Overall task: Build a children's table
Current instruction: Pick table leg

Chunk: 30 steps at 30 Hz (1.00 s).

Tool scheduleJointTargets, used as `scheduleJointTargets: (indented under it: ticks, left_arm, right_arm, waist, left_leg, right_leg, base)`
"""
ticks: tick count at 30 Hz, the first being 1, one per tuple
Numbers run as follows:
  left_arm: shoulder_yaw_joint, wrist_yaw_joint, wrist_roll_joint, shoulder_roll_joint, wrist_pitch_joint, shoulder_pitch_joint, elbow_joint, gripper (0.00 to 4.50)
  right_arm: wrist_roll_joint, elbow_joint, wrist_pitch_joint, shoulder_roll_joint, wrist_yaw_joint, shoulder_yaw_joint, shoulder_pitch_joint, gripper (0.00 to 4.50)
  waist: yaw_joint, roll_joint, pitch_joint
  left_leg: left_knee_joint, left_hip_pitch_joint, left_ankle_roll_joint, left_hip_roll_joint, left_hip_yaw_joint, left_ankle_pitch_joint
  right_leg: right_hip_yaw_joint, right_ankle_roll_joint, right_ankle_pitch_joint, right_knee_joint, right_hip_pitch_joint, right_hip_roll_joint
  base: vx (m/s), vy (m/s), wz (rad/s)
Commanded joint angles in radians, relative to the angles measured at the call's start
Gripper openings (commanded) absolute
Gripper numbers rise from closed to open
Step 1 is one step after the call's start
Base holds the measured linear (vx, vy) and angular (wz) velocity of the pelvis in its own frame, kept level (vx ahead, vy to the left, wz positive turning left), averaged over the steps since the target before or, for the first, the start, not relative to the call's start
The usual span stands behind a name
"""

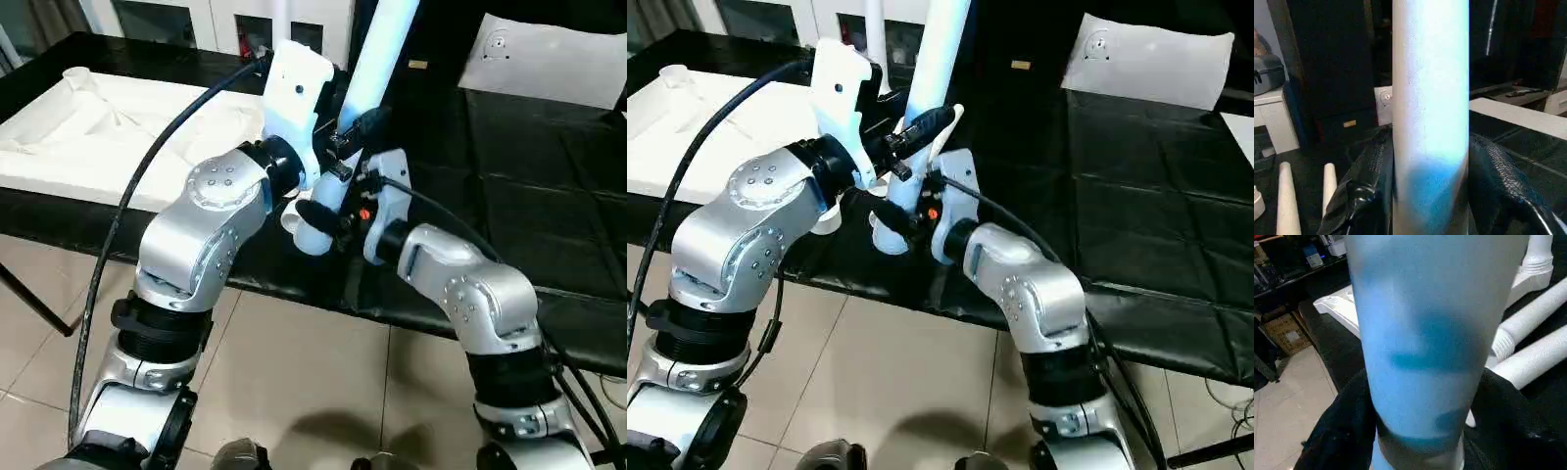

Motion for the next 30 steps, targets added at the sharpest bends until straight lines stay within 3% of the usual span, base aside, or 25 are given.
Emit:
scheduleJointTargets:
  ticks: [1,7,17,28,30]
  left_arm:
    - [-0.009,-0.005,0.007,0.004,0.002,0.002,-0.015,1.79]
    - [-0.006,-0.011,0.003,-0.002,0.006,-0.003,-0.018,1.79]
    - [0.01,-0.007,-0.013,-0.025,0.023,-0.008,-0.022,1.79]
    - [0.023,0.003,-0.004,-0.025,0.033,-0.017,-0.022,1.79]
    - [0.044,-0.022,-0.061,-0.045,0.052,-0.019,-0.04,1.79]
  right_arm:
    - [0.0,0.006,-0.007,-0.002,-0.001,-0.021,-0.01,2.82]
    - [0.004,0.01,-0.009,0.001,0.003,-0.025,-0.011,2.82]
    - [0.013,0.024,-0.01,0.004,0.012,-0.024,-0.008,2.0]
    - [0.021,0.029,-0.03,0.009,0.019,-0.035,-0.006,1.91]
    - [0.024,0.028,-0.036,0.017,0.013,-0.04,-0.003,1.91]
  waist:
    - [-0.001,-0.001,-0.083]
    - [-0.001,-0.001,-0.084]
    - [0.0,-0.002,-0.084]
    - [0.0,0.001,-0.085]
    - [0.0,0.001,-0.084]
  left_leg:
    - [-0.061,0.017,-0.03,0.041,-0.01,-0.076]
    - [-0.06,0.017,-0.03,0.041,-0.01,-0.076]
    - [-0.059,0.016,-0.023,0.04,-0.01,-0.075]
    - [-0.059,0.016,-0.025,0.04,-0.01,-0.077]
    - [-0.059,0.016,-0.026,0.04,-0.01,-0.08]
  right_leg:
    - [0.044,-0.19,-0.013,-0.06,0.051,-0.07]
    - [0.044,-0.192,-0.009,-0.06,0.052,-0.07]
    - [0.044,-0.195,-0.017,-0.06,0.052,-0.07]
    - [0.044,-0.198,-0.006,-0.059,0.053,-0.071]
    - [0.043,-0.2,-0.01,-0.06,0.052,-0.07]
  base:
    - [0.0,0.0,0.0]
    - [0.0,0.0,0.0]
    - [0.0,0.0,0.0]
    - [0.0,0.0,0.0]
    - [0.0,0.0,0.0]
